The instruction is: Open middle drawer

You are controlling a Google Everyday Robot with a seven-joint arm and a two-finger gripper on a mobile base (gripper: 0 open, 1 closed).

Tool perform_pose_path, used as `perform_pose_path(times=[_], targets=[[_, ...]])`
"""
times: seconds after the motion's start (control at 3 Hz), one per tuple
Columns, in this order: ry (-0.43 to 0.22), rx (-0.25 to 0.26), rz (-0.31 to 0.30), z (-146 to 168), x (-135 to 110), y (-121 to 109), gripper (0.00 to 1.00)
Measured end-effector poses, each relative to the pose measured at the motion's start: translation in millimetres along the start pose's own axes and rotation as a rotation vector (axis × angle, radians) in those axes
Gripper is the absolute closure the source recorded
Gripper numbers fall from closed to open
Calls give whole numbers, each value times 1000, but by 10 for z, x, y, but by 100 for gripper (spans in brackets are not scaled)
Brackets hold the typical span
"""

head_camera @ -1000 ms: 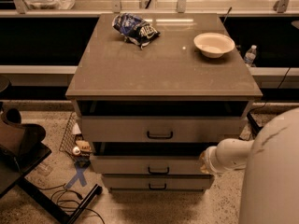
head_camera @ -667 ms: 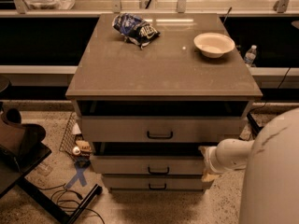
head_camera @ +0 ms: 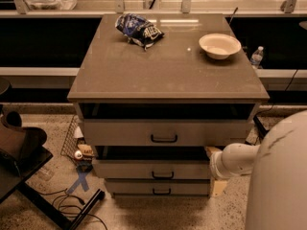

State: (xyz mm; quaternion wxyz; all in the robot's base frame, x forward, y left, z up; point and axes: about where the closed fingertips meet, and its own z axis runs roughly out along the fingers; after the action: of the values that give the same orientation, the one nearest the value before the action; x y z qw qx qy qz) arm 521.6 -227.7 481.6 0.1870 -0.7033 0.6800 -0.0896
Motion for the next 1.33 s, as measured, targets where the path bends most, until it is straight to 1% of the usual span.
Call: perform_pose_path(times=[0.33,0.67,1.0,1.33], targets=[[13,-54,0,212,16,48,0],[11,-118,2,524,30,122,14],[11,-123,2,555,28,137,4],[11,-123,2,554,25,140,0]])
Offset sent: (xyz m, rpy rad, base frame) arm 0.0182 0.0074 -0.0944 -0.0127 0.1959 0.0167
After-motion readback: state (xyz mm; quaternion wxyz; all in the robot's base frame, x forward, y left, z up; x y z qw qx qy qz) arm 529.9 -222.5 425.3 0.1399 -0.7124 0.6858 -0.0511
